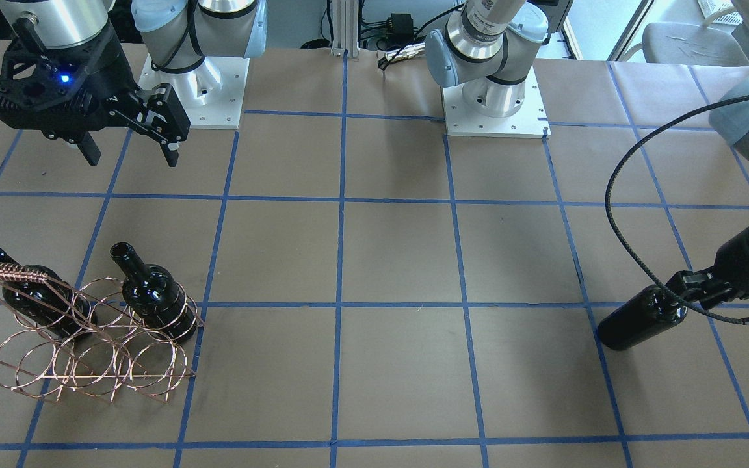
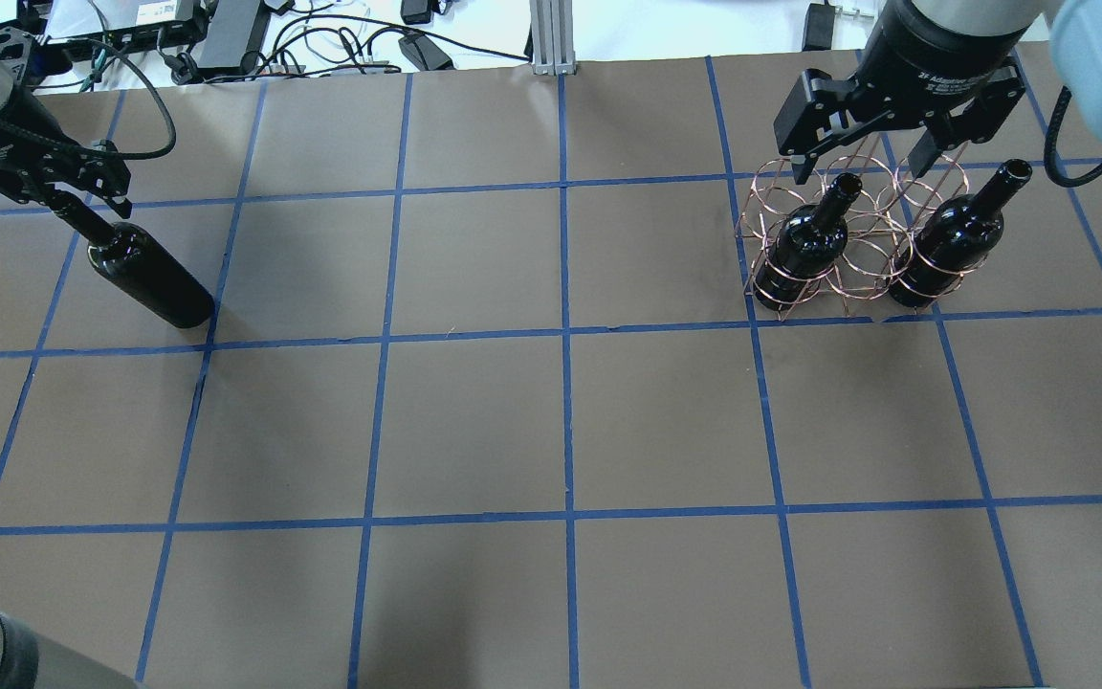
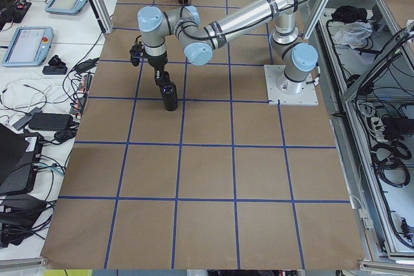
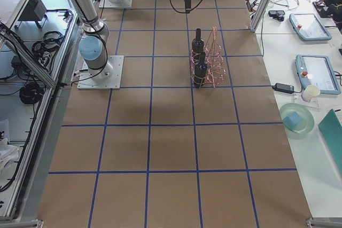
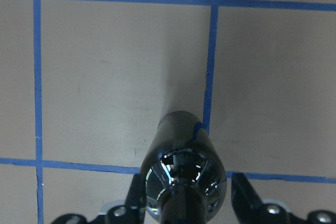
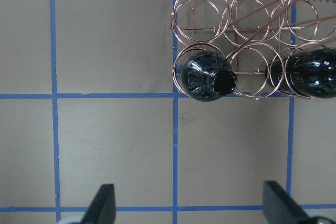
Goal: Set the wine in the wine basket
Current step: 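Close the left gripper on the bottle neck and lift it upright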
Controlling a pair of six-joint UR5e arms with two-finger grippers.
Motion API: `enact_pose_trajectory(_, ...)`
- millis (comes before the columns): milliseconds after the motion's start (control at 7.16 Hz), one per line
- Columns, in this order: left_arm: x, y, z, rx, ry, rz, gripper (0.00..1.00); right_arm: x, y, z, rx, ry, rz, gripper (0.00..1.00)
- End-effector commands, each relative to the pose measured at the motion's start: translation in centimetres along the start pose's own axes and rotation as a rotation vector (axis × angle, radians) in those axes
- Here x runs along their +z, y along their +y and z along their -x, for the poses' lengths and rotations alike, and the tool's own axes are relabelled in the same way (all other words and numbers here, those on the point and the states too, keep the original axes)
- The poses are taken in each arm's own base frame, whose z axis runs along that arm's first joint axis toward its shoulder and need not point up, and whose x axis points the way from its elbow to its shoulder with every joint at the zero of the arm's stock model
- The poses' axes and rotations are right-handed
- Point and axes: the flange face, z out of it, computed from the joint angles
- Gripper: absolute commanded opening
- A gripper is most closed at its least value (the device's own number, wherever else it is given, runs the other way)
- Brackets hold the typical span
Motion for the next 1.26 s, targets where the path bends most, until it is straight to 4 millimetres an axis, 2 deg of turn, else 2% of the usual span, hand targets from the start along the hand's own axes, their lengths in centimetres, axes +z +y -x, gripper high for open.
enact_pose_trajectory(0, -0.3, 0.5, -0.1, 0.0, 0.002, 0.02, 0.56, 0.0, 0.0, 0.0, 0.0, 0.0, 0.0, 1.0)
enact_pose_trajectory(419, -0.1, 0.9, 1.1, -0.003, 0.01, 0.038, 0.56, 0.0, 0.0, 0.0, 0.0, -0.002, 0.0, 1.0)
enact_pose_trajectory(559, -0.1, 0.9, 1.1, -0.004, 0.012, 0.037, 0.47, 0.0, 0.0, 0.0, 0.0, 0.0, 0.0, 1.0)
enact_pose_trajectory(698, 0.1, 0.9, 1.1, -0.006, 0.018, 0.04, 0.18, 0.0, 0.0, 0.0, 0.0, -0.002, 0.0, 1.0)
enact_pose_trajectory(838, 0.2, 0.9, 1.0, -0.006, 0.023, 0.041, 0.0, 0.0, 0.0, 0.0, 0.0, 0.0, 0.0, 1.0)
enact_pose_trajectory(1117, 0.2, 0.8, 0.9, -0.006, 0.043, 0.033, 0.0, 0.0, 0.0, 0.0, 0.0, 0.002, 0.0, 1.0)
